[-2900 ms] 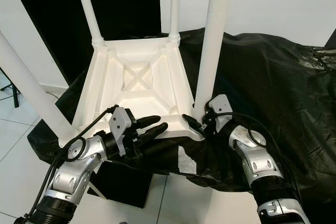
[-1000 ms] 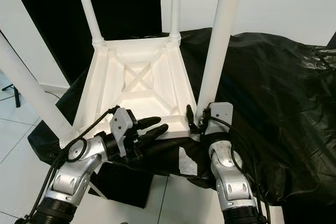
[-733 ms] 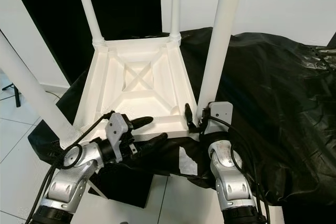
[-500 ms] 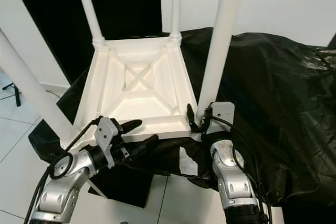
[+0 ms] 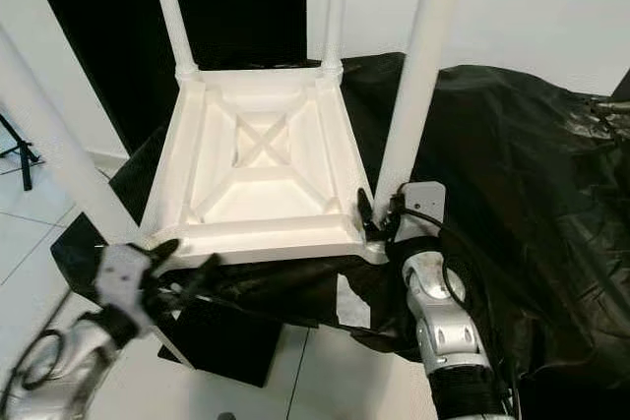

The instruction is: Building children table

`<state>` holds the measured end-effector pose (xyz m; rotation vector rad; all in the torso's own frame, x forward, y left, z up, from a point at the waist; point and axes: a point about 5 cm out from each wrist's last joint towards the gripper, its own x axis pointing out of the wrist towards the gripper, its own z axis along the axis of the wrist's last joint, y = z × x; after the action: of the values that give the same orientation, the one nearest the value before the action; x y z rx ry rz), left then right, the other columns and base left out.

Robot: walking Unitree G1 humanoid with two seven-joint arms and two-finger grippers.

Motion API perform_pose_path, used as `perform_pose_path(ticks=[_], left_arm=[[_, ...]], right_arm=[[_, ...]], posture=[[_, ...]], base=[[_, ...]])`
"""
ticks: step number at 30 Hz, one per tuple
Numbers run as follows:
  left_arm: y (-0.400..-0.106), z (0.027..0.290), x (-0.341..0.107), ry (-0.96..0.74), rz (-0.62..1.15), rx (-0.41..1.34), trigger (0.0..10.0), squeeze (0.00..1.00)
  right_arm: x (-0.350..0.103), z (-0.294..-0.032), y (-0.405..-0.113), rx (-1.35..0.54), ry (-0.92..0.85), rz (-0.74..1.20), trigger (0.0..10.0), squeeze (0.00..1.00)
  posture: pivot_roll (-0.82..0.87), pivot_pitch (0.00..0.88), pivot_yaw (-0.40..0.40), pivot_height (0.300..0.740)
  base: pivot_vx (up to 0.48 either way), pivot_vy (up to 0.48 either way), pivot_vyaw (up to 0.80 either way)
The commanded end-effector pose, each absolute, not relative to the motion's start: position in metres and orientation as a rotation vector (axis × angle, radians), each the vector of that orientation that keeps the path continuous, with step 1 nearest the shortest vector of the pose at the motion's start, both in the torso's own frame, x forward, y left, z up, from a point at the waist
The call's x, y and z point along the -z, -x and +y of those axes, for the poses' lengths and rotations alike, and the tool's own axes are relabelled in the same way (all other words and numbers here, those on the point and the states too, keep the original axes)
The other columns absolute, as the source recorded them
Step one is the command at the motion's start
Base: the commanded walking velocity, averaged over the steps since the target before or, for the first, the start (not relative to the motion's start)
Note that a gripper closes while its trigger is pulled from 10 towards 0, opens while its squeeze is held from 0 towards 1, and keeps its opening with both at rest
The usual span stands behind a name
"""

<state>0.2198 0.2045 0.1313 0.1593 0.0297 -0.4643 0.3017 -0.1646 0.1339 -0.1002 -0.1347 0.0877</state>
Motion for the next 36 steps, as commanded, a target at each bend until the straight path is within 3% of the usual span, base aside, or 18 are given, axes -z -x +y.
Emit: perform_pose_path(ticks=[1, 4, 9, 12, 26, 36], left_arm=[[-0.213, 0.211, -0.136, -0.144, 0.044, 0.511, 10.0, 0.00], [-0.200, 0.226, -0.137, -0.163, 0.119, 0.549, 10.0, 0.00], [-0.197, 0.256, -0.142, -0.212, 0.167, 0.471, 10.0, 0.00], [-0.198, 0.259, -0.144, -0.205, 0.164, 0.463, 10.0, 0.00], [-0.220, 0.231, -0.153, -0.123, 0.041, 0.414, 10.0, 0.00], [-0.247, 0.217, -0.159, -0.052, -0.056, 0.274, 10.0, 0.00]], right_arm=[[-0.136, -0.171, -0.306, -0.072, 0.089, -0.142, 10.0, 0.00], [-0.137, -0.172, -0.309, -0.071, 0.091, -0.145, 10.0, 0.00], [-0.137, -0.171, -0.313, -0.084, 0.090, -0.147, 10.0, 0.00], [-0.137, -0.168, -0.314, -0.102, 0.094, -0.149, 10.0, 0.00], [-0.136, -0.162, -0.312, -0.161, 0.108, -0.146, 10.0, 0.00], [-0.138, -0.170, -0.293, -0.146, 0.180, -0.170, 10.0, 0.00]], posture=[[0.10, 0.000, -0.039, 0.740], [0.11, 0.000, -0.036, 0.740], [0.11, 0.000, -0.030, 0.740], [0.11, 0.000, -0.027, 0.740], [0.08, 0.000, -0.022, 0.740], [0.04, 0.000, -0.009, 0.740]], base=[[0.000, 0.000, 0.00], [0.000, 0.000, 0.00], [0.000, 0.000, 0.00], [0.000, 0.000, 0.00], [0.000, 0.000, 0.00], [0.000, 0.000, 0.00]])
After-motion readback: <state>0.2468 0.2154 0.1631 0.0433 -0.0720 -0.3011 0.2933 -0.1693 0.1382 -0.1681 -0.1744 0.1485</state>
